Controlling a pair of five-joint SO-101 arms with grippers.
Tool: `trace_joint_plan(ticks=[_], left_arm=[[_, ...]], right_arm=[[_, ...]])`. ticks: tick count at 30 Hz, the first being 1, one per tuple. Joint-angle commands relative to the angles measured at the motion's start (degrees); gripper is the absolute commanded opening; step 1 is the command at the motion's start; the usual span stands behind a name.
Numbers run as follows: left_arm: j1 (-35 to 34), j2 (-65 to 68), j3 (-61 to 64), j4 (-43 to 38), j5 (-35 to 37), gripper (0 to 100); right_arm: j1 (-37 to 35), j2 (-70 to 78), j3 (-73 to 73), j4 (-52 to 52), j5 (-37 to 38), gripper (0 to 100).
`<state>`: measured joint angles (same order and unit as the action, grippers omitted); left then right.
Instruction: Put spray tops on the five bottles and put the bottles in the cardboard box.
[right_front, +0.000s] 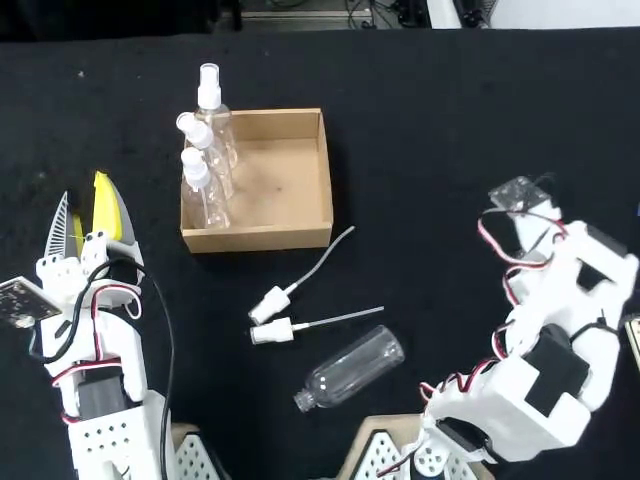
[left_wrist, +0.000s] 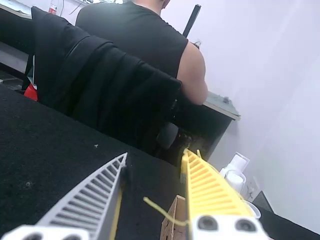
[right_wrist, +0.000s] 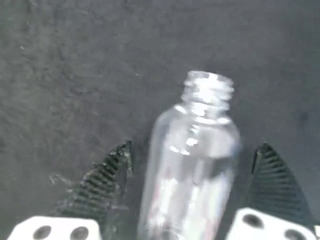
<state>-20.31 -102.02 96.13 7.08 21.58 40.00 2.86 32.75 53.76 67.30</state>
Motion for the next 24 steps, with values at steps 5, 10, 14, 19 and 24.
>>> trace_joint_plan(ticks=[5,10,14,19,24], left_arm=[[-0.48,0.0,1.36,-1.14,0.44,15],[-0.48,0.0,1.36,-1.14,0.44,15],[-0.48,0.0,1.36,-1.14,0.44,15],[-0.48,0.0,1.36,-1.14,0.44,15],[-0.48,0.0,1.36,-1.14,0.44,15]], right_arm=[[1.14,-0.84,1.71,-6.07,-10.55,1.2],[1.23,-0.84,-9.19,8.35,-24.0,0.5],[1.23,-0.84,-19.38,24.0,-28.22,1.1],[2.11,-4.53,-23.08,24.88,-28.75,1.0],[-1.14,-14.9,-15.08,18.73,-38.51,1.1]])
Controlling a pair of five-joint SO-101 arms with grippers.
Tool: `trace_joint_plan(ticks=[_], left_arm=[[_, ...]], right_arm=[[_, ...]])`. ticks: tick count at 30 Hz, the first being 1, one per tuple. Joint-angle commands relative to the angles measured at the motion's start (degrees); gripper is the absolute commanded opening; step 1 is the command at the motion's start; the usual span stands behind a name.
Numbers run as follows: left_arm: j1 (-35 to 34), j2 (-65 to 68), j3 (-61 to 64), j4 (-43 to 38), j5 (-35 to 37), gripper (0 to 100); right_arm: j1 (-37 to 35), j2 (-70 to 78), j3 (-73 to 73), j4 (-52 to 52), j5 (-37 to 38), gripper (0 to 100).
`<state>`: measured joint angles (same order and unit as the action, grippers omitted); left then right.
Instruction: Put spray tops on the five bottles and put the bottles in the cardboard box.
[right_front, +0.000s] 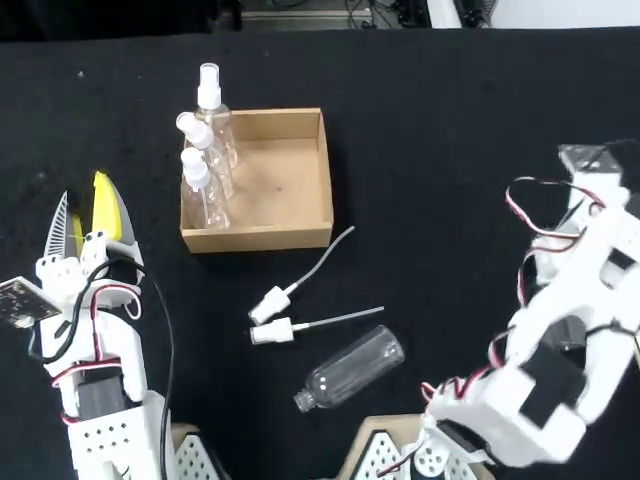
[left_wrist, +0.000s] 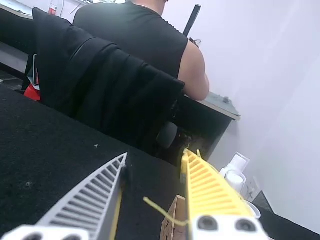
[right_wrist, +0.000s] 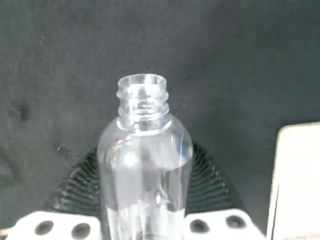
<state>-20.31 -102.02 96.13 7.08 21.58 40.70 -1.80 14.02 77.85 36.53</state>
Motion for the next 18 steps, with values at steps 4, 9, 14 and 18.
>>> trace_joint_plan(ticks=[4,9,14,18], left_arm=[[-0.48,0.0,1.36,-1.14,0.44,15],[-0.48,0.0,1.36,-1.14,0.44,15],[-0.48,0.0,1.36,-1.14,0.35,15],[-0.48,0.0,1.36,-1.14,0.35,15]], right_arm=[[-15.74,-13.23,14.37,-8.53,-11.96,1.5],[-30.07,-17.54,15.34,-5.71,-25.05,1.1],[-34.37,-27.3,21.76,-13.71,-36.84,1.1],[-34.2,-34.07,34.51,-27.69,-39.56,1.1]])
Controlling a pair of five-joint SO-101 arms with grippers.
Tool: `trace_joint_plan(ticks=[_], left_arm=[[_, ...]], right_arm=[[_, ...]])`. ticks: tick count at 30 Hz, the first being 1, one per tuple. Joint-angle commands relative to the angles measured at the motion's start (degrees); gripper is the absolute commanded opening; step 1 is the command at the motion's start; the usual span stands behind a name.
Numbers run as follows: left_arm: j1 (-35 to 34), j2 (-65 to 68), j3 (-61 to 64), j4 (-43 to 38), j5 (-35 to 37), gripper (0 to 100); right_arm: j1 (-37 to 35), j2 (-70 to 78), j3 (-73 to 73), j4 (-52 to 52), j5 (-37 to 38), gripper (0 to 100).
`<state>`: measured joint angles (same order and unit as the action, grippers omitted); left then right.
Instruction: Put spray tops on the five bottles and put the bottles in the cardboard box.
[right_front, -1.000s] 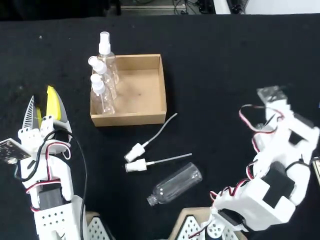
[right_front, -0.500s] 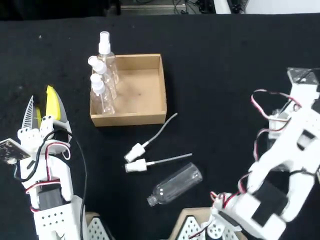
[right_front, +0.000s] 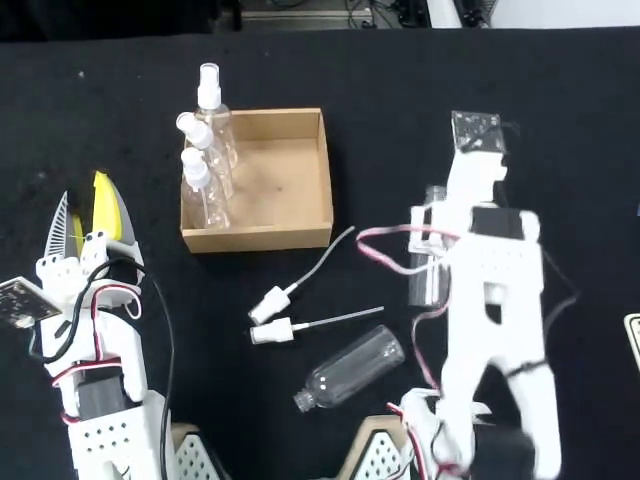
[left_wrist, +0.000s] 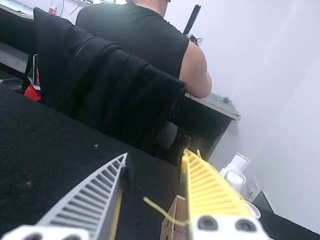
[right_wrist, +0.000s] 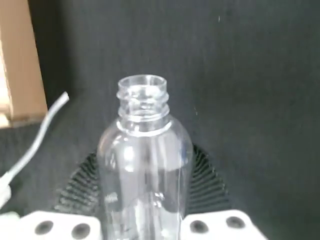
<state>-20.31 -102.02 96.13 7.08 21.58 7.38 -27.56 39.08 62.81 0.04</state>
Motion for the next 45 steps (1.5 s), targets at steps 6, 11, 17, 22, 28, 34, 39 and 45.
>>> trace_joint_plan(ticks=[6,11,17,22,28,34,39,45], left_arm=[[-0.48,0.0,1.36,-1.14,0.35,15],[1.63,-0.53,0.48,5.98,-4.04,16],[16.13,-0.35,-9.8,20.84,-21.36,15],[22.46,0.09,-21.23,32.44,-28.04,15],[28.53,2.99,-25.63,38.07,-32.62,16],[37.41,20.48,-32.22,41.41,-36.92,16],[45.93,33.93,-38.46,46.42,-38.15,16],[49.1,46.77,-39.16,46.95,-43.69,16]], right_arm=[[-1.49,-19.65,26.68,-25.41,-4.31,1.1],[-2.37,-23.52,30.11,-26.37,-4.31,1.1],[-2.2,-23.52,32.92,-29.54,-4.31,1.1],[-1.93,-23.87,36.0,-34.9,-3.87,1.1],[-1.85,-23.87,36.18,-34.99,-3.87,1.1],[-1.85,-23.87,36.18,-35.08,-3.78,1.1],[-1.76,-23.87,36.09,-35.08,-3.78,1.1],[1.14,-23.96,35.91,-35.16,-4.22,1.1]])
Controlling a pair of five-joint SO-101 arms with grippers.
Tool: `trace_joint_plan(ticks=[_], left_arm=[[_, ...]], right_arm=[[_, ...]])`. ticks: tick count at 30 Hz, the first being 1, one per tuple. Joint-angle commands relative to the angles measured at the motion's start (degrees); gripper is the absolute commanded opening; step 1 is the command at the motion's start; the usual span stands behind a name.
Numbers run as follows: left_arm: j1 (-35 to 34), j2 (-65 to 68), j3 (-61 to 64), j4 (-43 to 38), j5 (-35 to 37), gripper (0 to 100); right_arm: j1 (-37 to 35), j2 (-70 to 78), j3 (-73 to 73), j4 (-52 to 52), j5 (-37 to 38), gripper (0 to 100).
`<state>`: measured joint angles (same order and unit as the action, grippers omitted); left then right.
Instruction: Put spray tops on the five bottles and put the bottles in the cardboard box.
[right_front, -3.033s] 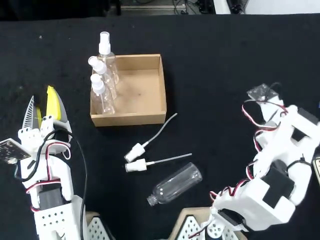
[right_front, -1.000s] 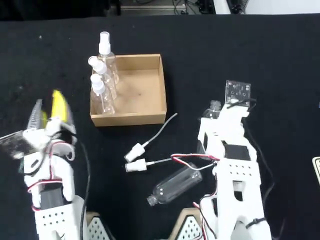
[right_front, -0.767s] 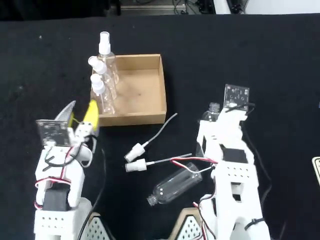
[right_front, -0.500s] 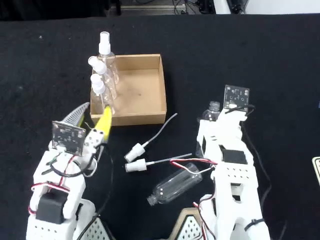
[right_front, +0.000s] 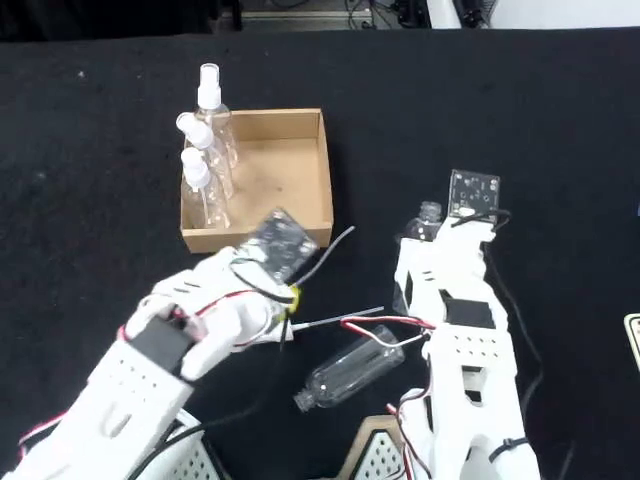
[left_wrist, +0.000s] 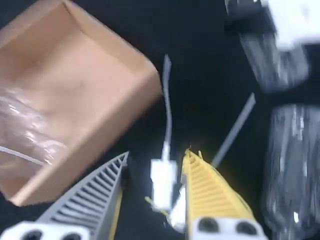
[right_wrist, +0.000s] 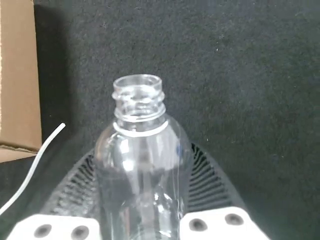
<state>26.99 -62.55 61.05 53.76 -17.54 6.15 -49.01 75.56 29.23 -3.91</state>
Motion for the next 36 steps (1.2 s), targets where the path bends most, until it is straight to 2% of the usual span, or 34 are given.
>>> trace_joint_plan(ticks=[1,7,14,21,27,31,36], left_arm=[[1.63,9.49,-4.35,-0.09,-5.1,16],[-0.4,18.9,-7.16,-1.67,-5.01,16],[-0.48,28.22,-5.23,-10.37,-5.36,15],[-5.49,35.52,-5.58,-15.65,-5.36,16],[-4.0,38.68,-5.58,-15.91,-5.54,16],[-3.12,39.82,-5.49,-15.65,-9.67,15],[-3.65,41.32,-5.58,-16.26,-10.02,15]], right_arm=[[2.37,-2.51,-0.57,-1.58,-0.26,1.1],[2.2,-2.51,-0.57,-1.58,-0.26,1.1],[2.2,-2.51,-0.57,-1.58,-0.26,1.1],[2.2,-2.51,-0.57,-1.58,-0.26,1.1],[2.2,-2.51,-0.57,-1.58,-0.26,1.1],[2.2,-2.51,-0.57,-1.58,-0.26,1.1],[2.2,-2.51,-0.57,-1.58,-0.26,1.1]])
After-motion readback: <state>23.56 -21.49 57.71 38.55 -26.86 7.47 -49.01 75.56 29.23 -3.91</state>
